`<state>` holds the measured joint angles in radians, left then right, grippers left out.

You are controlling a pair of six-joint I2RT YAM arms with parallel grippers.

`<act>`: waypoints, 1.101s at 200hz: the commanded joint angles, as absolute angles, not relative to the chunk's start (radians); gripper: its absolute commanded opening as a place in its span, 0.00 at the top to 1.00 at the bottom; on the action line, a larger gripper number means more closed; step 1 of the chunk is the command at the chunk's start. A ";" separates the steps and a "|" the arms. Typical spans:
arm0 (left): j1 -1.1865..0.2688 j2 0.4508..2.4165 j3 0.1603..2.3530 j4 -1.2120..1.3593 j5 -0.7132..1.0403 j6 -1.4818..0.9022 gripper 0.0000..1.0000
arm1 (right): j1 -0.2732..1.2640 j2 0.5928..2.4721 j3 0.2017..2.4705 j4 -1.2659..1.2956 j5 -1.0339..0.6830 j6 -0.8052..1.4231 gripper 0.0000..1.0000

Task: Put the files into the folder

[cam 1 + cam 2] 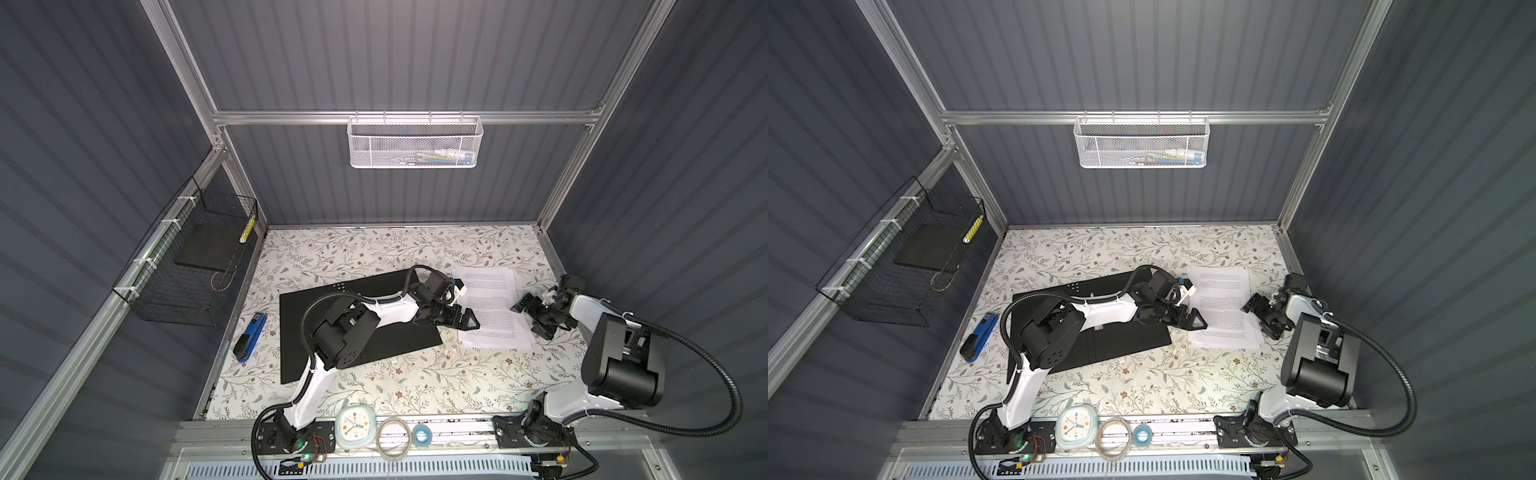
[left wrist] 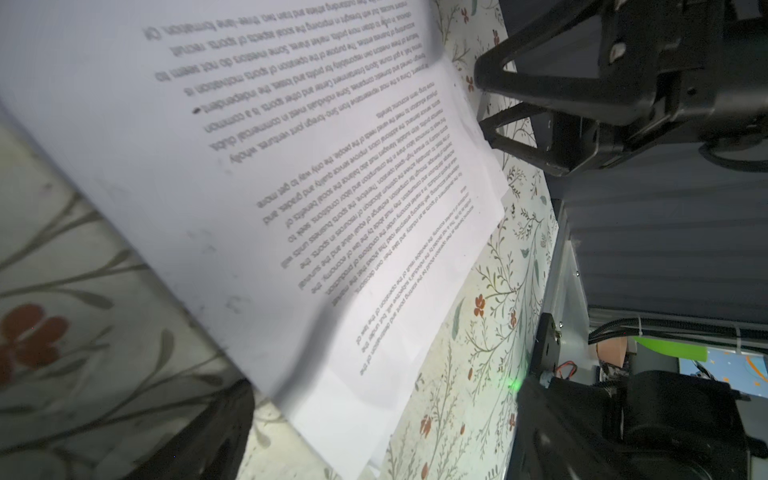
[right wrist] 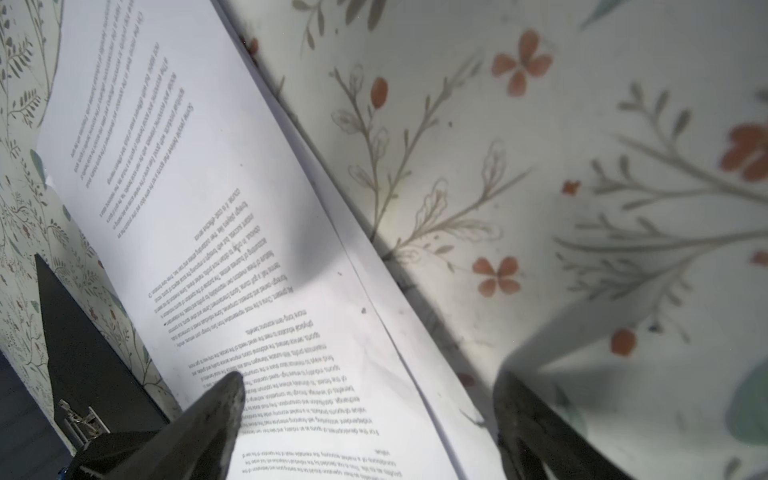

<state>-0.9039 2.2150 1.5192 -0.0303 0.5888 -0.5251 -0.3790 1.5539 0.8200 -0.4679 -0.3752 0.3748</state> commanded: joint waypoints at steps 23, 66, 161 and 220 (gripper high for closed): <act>-0.947 2.273 1.531 -0.110 0.607 -0.486 0.01 | -0.382 1.447 0.716 -0.453 -0.425 0.432 0.07; -0.949 2.269 1.532 -0.141 0.572 -0.473 0.01 | -0.382 1.455 0.805 -0.493 -0.361 0.404 0.06; -0.949 2.279 1.565 -0.195 0.528 -0.456 0.01 | -0.360 1.506 0.791 -0.488 -0.237 0.379 0.07; -0.950 2.304 1.577 -0.180 0.550 -0.458 0.01 | -0.324 1.479 0.729 -0.441 -0.315 0.427 0.07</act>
<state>-0.9440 2.2372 1.5787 -0.1074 0.5720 -0.4706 -0.3328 1.5036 0.7696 -0.4427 -0.2710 0.3969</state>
